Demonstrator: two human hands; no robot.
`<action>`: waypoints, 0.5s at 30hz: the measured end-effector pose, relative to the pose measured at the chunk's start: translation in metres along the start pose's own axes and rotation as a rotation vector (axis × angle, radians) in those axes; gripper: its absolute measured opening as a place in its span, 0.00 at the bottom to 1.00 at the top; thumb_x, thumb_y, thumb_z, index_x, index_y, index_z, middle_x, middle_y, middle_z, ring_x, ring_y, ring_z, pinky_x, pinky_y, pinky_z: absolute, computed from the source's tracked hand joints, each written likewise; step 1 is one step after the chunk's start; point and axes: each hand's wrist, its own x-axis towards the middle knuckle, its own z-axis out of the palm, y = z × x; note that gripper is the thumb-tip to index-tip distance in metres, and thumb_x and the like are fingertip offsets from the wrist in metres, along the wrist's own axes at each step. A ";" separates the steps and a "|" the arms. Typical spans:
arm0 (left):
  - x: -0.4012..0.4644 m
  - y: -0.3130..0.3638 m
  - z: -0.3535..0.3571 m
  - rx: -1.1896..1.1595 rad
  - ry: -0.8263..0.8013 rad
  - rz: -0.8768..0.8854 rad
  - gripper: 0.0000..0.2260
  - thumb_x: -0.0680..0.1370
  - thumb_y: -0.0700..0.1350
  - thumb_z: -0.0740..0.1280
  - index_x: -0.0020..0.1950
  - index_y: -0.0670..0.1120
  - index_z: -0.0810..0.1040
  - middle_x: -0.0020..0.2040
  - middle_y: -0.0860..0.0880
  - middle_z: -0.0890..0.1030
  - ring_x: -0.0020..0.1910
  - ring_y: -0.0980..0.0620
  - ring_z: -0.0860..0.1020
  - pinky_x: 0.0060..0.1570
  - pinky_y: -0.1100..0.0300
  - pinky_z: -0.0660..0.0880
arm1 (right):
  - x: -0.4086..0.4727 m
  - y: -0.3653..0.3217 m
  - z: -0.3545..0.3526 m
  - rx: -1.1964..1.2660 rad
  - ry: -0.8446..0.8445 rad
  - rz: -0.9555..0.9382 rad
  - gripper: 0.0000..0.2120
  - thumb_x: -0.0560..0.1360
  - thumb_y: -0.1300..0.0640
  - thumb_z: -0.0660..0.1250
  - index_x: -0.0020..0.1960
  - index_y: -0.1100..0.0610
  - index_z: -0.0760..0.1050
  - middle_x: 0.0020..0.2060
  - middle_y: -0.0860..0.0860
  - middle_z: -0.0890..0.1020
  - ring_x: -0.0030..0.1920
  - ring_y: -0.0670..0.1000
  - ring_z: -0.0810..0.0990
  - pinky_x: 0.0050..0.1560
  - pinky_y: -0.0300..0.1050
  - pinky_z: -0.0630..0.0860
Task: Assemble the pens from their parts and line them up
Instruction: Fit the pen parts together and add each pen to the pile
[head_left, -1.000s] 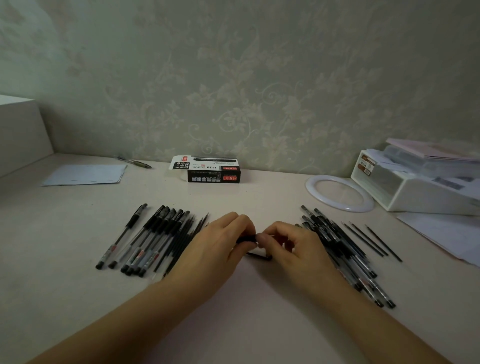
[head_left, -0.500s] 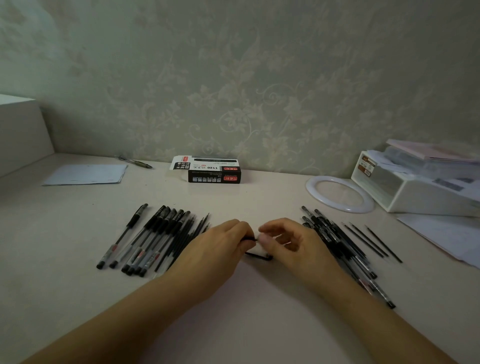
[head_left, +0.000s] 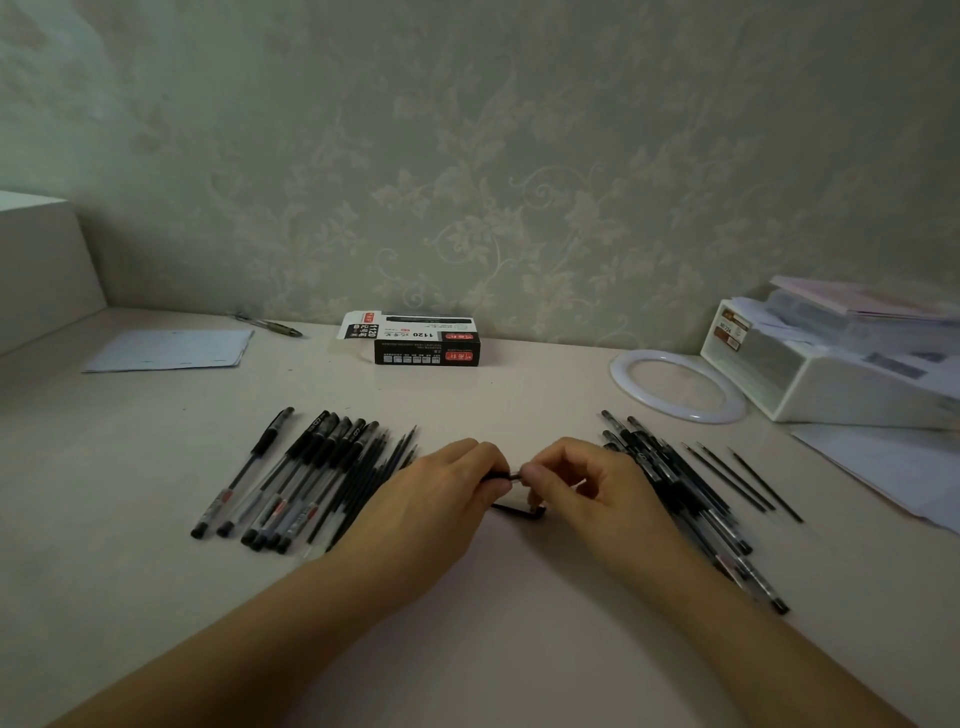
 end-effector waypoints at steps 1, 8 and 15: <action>0.000 0.000 0.000 0.000 0.002 -0.003 0.09 0.82 0.51 0.57 0.52 0.50 0.74 0.46 0.55 0.76 0.43 0.53 0.75 0.43 0.50 0.73 | 0.000 0.000 -0.001 0.006 -0.003 -0.002 0.03 0.76 0.54 0.71 0.44 0.47 0.81 0.39 0.43 0.84 0.37 0.39 0.78 0.38 0.33 0.71; 0.000 0.000 0.001 -0.019 0.006 0.000 0.08 0.82 0.50 0.57 0.52 0.50 0.74 0.46 0.56 0.76 0.42 0.54 0.74 0.43 0.50 0.73 | 0.001 -0.001 0.002 0.041 0.024 0.046 0.09 0.73 0.43 0.70 0.47 0.48 0.81 0.40 0.44 0.84 0.39 0.43 0.80 0.40 0.31 0.73; -0.001 -0.002 0.002 -0.035 0.027 -0.009 0.07 0.81 0.50 0.58 0.51 0.51 0.74 0.42 0.59 0.72 0.40 0.57 0.72 0.42 0.53 0.73 | 0.003 -0.004 -0.002 0.172 0.030 0.075 0.01 0.75 0.59 0.71 0.47 0.55 0.82 0.38 0.48 0.86 0.43 0.47 0.84 0.47 0.40 0.76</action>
